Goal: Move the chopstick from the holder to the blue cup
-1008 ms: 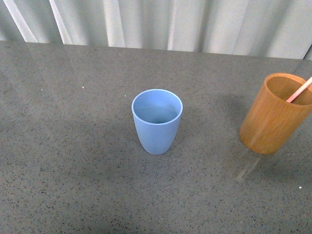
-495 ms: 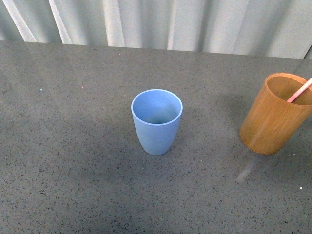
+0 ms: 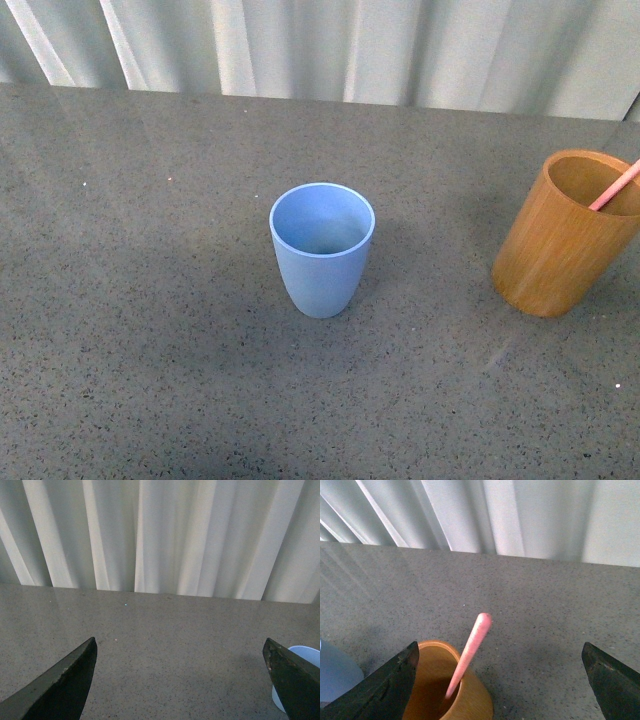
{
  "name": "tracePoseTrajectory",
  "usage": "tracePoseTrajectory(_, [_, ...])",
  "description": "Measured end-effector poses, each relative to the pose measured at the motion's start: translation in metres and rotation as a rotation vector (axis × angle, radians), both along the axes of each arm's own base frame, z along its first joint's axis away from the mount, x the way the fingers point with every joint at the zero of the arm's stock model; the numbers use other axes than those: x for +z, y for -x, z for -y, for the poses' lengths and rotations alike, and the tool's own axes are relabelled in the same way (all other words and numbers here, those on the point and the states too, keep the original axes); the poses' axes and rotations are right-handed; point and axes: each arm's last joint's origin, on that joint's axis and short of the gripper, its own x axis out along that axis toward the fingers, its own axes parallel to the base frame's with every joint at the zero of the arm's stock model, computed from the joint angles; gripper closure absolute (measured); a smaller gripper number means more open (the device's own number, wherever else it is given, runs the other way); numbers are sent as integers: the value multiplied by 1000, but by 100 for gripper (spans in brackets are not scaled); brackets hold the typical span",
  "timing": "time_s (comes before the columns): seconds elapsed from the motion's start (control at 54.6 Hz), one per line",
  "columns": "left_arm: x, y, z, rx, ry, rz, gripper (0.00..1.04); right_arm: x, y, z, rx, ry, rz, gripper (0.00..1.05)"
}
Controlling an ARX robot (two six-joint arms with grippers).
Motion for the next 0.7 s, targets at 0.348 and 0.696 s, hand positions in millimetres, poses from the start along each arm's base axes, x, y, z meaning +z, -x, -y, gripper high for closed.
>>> tracePoseTrajectory(0.348, [0, 0, 0, 0, 0, 0, 7, -23, -25, -21, 67, -36, -33, 30])
tracePoseTrajectory(0.696, [0, 0, 0, 0, 0, 0, 7, -10, -33, -30, 66, -95, 13, 99])
